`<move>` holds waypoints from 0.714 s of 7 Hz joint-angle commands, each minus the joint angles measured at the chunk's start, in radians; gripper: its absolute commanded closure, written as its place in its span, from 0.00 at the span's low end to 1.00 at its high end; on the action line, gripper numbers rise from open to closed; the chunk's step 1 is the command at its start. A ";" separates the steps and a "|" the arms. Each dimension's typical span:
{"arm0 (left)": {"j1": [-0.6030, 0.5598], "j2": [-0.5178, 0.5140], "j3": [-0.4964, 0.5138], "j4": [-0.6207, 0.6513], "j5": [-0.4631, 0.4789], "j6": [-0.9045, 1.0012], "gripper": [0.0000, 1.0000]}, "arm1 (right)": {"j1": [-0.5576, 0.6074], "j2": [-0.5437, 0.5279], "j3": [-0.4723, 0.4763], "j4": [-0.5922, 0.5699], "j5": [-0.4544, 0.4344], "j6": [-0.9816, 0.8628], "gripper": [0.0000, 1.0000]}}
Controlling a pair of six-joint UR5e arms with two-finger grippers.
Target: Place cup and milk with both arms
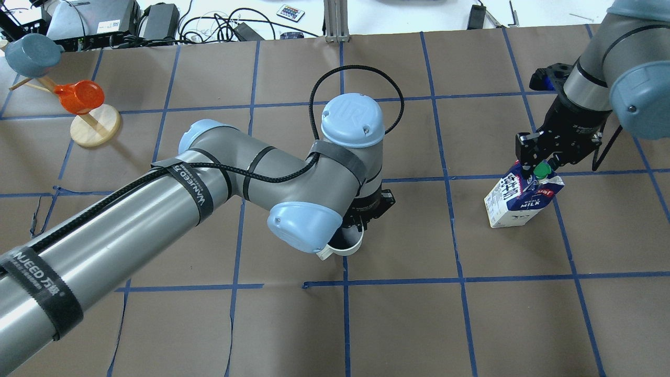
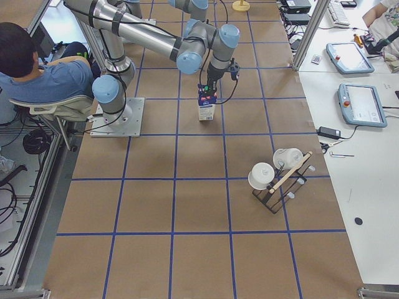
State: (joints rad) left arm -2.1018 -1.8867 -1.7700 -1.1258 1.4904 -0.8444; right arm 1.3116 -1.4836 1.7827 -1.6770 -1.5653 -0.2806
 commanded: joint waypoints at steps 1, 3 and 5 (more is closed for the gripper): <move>-0.006 -0.031 0.003 0.006 0.008 -0.002 0.43 | 0.000 0.000 -0.045 0.014 0.001 0.001 0.72; 0.011 -0.040 0.015 0.032 0.004 -0.005 0.00 | 0.005 -0.001 -0.046 0.017 0.008 0.004 0.72; 0.128 -0.017 0.104 -0.001 -0.004 0.028 0.00 | 0.008 -0.006 -0.048 0.017 0.013 0.011 0.72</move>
State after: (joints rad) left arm -2.0454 -1.9173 -1.7165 -1.1049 1.4931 -0.8354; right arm 1.3176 -1.4872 1.7366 -1.6602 -1.5559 -0.2724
